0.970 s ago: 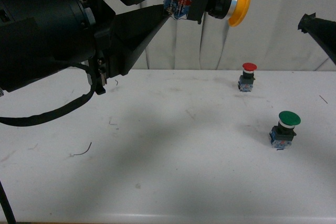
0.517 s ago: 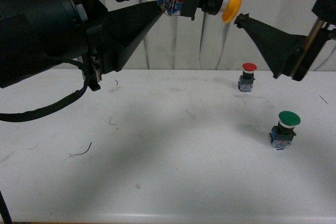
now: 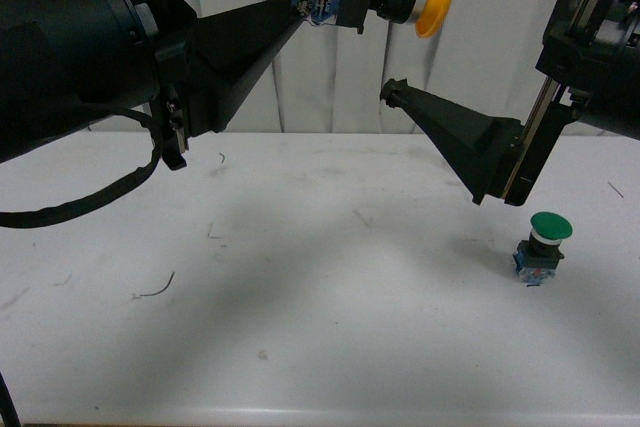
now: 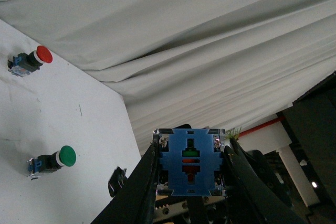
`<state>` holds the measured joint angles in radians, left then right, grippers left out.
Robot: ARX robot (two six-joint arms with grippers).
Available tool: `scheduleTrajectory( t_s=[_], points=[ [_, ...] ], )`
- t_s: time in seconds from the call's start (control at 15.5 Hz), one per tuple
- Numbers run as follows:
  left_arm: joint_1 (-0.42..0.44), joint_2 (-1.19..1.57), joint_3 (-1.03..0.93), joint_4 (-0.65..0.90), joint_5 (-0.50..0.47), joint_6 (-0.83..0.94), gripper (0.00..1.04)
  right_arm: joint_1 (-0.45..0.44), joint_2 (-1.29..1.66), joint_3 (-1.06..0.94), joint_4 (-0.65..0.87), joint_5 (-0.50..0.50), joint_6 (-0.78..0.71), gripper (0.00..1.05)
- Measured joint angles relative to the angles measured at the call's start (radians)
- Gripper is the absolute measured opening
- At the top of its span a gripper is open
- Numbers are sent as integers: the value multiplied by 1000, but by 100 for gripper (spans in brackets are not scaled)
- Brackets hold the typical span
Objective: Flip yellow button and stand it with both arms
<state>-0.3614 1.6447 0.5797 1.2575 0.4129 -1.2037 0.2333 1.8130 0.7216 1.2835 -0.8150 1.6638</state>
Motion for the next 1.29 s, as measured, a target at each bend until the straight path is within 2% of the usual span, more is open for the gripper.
scheduleTrajectory(
  t_s=[0.26,0.65,0.71,1.29],
  points=[
    [-3,0,0,1,1,0,30,34,-43,-29,3,-38,-139,98],
    [0,0,0,5,3,0,30,21,-12,44,2,-38,-139,98],
    [3,0,0,8,4,-1,30,21,0,56,3,-38,-135,95],
    [10,0,-2,15,6,-15,30,29,19,64,-2,-23,-118,30]
  ],
)
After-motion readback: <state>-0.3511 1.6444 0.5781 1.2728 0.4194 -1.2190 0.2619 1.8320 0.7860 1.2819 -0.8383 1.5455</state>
